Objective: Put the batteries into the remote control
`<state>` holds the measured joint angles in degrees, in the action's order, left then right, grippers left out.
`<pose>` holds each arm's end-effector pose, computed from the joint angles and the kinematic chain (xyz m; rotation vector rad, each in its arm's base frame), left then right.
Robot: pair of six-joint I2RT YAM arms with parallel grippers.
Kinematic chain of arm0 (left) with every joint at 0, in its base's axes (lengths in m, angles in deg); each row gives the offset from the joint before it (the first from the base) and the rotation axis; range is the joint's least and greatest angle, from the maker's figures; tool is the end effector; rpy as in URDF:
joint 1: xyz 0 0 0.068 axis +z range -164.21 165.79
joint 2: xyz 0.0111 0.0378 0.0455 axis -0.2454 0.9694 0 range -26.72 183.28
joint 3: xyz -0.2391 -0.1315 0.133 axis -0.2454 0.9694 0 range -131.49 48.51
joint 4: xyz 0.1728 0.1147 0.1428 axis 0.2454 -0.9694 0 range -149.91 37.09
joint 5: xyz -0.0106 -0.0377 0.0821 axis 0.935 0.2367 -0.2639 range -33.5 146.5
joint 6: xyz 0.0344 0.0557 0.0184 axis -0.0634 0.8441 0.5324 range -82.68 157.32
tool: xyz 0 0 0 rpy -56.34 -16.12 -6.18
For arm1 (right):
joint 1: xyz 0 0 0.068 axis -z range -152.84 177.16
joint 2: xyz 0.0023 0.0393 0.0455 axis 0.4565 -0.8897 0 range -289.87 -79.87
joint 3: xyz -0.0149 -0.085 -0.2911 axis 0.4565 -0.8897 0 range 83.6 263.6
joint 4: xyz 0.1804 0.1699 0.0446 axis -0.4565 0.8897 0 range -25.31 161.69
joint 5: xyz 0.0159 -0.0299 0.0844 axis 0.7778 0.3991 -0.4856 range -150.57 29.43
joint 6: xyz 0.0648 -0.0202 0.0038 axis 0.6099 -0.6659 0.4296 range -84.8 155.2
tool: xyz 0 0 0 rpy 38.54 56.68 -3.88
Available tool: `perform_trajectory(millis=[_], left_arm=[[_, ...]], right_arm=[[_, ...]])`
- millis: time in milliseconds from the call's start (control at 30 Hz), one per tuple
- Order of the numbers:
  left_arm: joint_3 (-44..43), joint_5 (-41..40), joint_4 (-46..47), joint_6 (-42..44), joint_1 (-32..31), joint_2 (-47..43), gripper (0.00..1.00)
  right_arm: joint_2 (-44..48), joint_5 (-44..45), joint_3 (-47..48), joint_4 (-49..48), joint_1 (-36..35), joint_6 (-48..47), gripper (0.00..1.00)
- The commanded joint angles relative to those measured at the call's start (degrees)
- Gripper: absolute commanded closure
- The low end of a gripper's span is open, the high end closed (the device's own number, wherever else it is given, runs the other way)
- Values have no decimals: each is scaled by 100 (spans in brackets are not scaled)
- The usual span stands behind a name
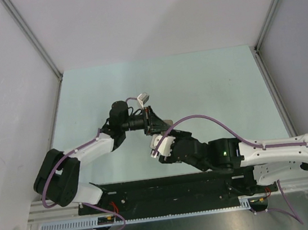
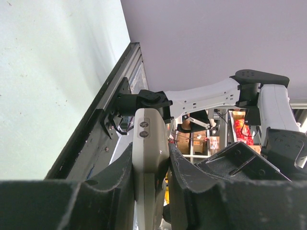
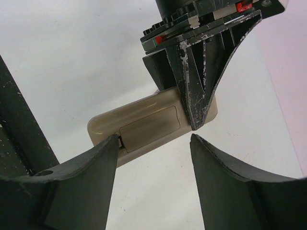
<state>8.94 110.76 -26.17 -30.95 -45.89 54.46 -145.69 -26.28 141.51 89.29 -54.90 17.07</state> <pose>0.2256 -0.1914 0.2675 0.1280 2.2750 -1.9472 0.0636 0.2335 0.3464 -1.3193 1.5450 0.0575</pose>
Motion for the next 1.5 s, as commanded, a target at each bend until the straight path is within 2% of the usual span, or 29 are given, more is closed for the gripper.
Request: perform_trajectory(millis=[0, 1033, 1233, 1400, 1467], left_arm=[[-165, 630, -81, -11, -216, -270, 100], [-182, 489, -415, 288, -251, -253, 100], [-191, 428, -486, 341, -216, -156, 100], [-252, 401, -556, 332, -224, -156, 100], [-279, 366, -556, 288, -216, -173, 100]], right_arm=[[61, 676, 124, -280, 147, -235, 35], [157, 747, 150, -324, 208, -270, 35], [561, 238, 229, -211, 155, 28, 23], [588, -526, 458, 308, 112, 459, 28], [544, -563, 458, 466, 94, 521, 30]])
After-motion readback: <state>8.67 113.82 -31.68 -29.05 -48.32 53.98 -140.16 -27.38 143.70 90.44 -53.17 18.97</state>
